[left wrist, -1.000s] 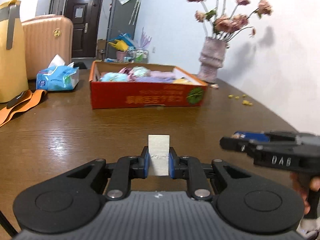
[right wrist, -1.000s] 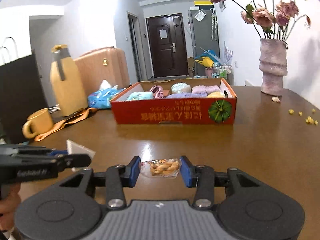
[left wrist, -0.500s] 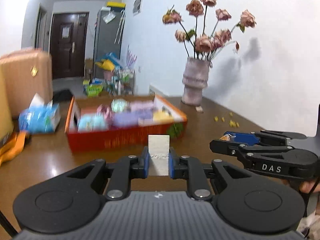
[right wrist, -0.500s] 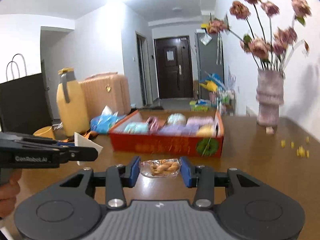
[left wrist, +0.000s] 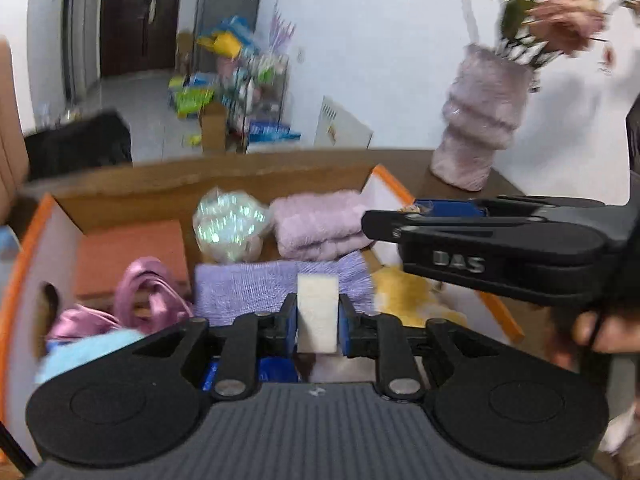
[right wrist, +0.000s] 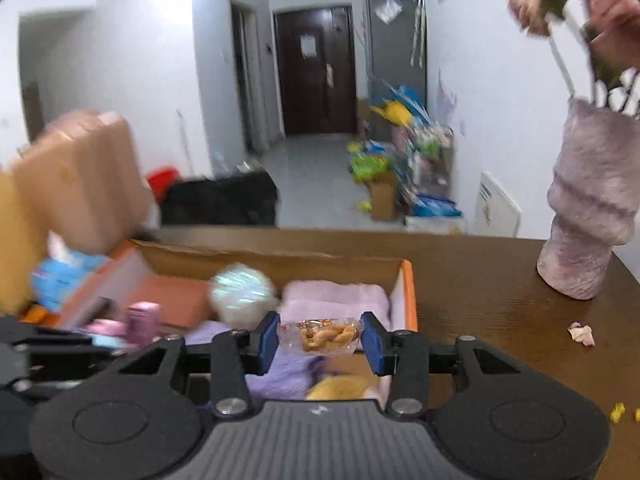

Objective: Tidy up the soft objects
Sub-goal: 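Lower the sponge and snack packet into the box and open both grippers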

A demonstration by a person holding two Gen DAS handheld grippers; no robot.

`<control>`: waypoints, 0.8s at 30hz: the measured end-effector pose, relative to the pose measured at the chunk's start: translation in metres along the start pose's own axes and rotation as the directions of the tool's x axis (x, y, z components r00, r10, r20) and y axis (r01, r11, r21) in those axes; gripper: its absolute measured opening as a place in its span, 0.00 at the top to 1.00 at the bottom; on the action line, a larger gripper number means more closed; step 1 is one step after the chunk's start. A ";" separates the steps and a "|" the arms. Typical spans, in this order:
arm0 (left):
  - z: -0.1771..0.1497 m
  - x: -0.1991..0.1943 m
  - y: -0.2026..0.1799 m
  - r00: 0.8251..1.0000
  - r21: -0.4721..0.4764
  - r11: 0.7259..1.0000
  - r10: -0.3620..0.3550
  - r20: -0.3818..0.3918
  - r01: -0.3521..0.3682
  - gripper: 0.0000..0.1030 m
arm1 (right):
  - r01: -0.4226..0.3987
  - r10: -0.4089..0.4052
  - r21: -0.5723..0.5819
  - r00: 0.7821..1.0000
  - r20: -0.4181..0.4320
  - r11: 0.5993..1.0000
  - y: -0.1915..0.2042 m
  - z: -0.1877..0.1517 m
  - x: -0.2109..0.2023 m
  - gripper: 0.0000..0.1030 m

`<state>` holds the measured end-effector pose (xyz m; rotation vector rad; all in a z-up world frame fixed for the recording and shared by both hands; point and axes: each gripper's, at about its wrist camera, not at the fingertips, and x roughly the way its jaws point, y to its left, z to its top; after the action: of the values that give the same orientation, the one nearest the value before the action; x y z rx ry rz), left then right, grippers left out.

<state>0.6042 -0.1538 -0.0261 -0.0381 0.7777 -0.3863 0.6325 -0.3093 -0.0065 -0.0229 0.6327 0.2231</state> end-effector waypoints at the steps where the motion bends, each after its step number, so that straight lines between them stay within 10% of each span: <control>1: 0.000 0.007 0.002 1.000 0.004 1.000 -0.008 -0.014 0.008 0.59 | 0.005 -0.005 0.006 1.000 -0.010 1.000 -0.001 -0.001 0.010 0.53; 5: -0.006 0.020 0.008 1.000 0.017 1.000 -0.006 -0.002 0.006 0.28 | 0.021 -0.021 -0.017 0.999 -0.039 1.000 0.002 -0.005 0.027 0.28; 15: -0.022 -0.002 0.019 1.000 0.033 0.999 -0.011 -0.003 0.011 0.28 | 0.094 -0.106 -0.157 0.992 -0.064 0.983 0.024 -0.023 0.022 0.20; 24: -0.029 -0.079 0.044 0.987 0.078 0.987 0.137 0.088 -0.144 0.28 | 0.072 -0.072 -0.040 0.997 -0.003 0.997 0.017 -0.016 -0.008 0.19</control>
<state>0.5474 -0.0822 -0.0012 0.0792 0.6773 -0.2817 0.6131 -0.2954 -0.0139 -0.0848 0.6305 0.1665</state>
